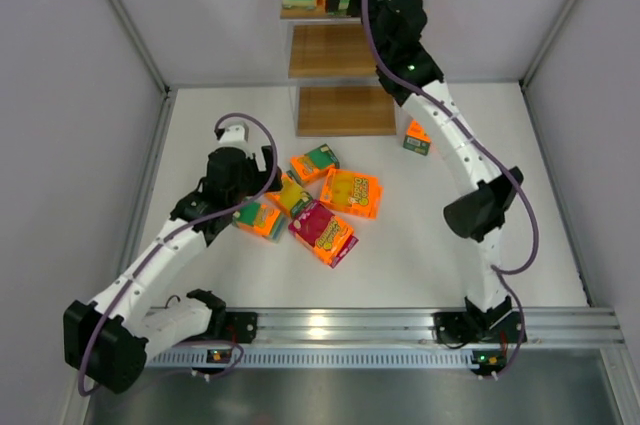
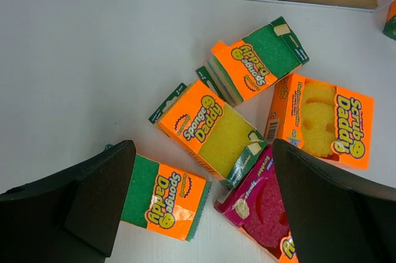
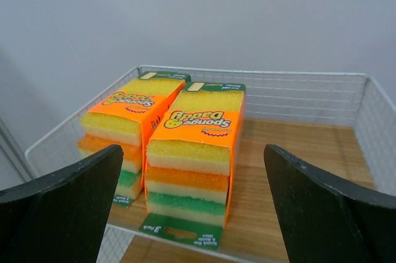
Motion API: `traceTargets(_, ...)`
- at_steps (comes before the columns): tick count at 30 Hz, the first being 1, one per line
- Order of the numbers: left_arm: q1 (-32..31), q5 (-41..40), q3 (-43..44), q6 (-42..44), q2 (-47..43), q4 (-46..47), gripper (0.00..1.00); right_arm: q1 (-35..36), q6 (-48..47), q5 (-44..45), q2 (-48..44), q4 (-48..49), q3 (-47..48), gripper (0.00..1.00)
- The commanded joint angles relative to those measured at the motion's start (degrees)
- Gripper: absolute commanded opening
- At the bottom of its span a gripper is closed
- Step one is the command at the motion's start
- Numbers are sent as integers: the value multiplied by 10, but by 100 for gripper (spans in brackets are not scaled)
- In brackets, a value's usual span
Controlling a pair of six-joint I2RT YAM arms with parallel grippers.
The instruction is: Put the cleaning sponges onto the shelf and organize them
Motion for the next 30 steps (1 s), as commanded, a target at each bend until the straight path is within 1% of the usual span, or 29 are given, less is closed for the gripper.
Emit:
traceTargets(1,10,-20,34,-26,-1,24,98,12,-12,4,-105,4,-20,99)
traceTargets(2,15,-37,38,-38,0,-5,98,16,-14,12,-140,-15,-34,99)
traceTargets(3,21,-41,42,-66,1,-21,98,27,-12,15,-162,-20,-79,100)
traceTargets(4,43,-38,46,-82,3,-43,98,32,-10,16,-188,-24,-110,100)
traceTargets(5,59,-31,50,-98,4,-80,98,37,-4,15,-243,-35,-182,99)
traceTargets(6,77,-1,50,-125,4,-101,98,44,16,12,-275,-37,-226,99)
traceTargets(7,113,10,49,-136,6,-117,98,45,40,0,-307,-37,-273,100)
traceTargets(8,125,18,45,-144,5,-134,98,45,66,-33,-376,-26,-374,99)
traceTargets(10,139,23,43,-167,3,-181,98,46,81,-77,-439,-18,-470,99)
traceTargets(11,139,24,42,-176,1,-196,98,46,91,-120,-490,-20,-550,99)
traceTargets(13,139,21,37,-209,0,-228,98,50,93,-156,-530,-43,-620,99)
traceTargets(14,139,20,35,-219,-1,-235,98,53,105,-189,-557,-54,-681,99)
traceTargets(16,139,14,19,-249,-1,-247,98,57,116,-234,-578,-73,-738,100)
traceTargets(17,139,11,12,-260,-4,-248,98,58,128,-273,-594,-68,-797,99)
traceTargets(20,139,3,-19,-303,-17,-247,98,77,182,-258,-606,-38,-890,100)
traceTargets(21,139,3,-22,-309,-19,-247,98,87,186,-257,-604,-34,-907,100)
traceTargets(22,139,4,-26,-311,-23,-247,98,95,190,-235,-599,-24,-939,99)
traceTargets(25,139,6,-31,-309,-30,-245,98,130,186,-209,-577,13,-976,100)
traceTargets(26,139,7,-31,-308,-33,-245,98,142,184,-204,-551,17,-980,99)
traceTargets(28,138,7,-28,-299,-30,-245,98,151,179,-204,-521,28,-972,99)
traceTargets(30,138,0,-28,-302,-24,-245,98,172,154,-204,-484,49,-946,99)
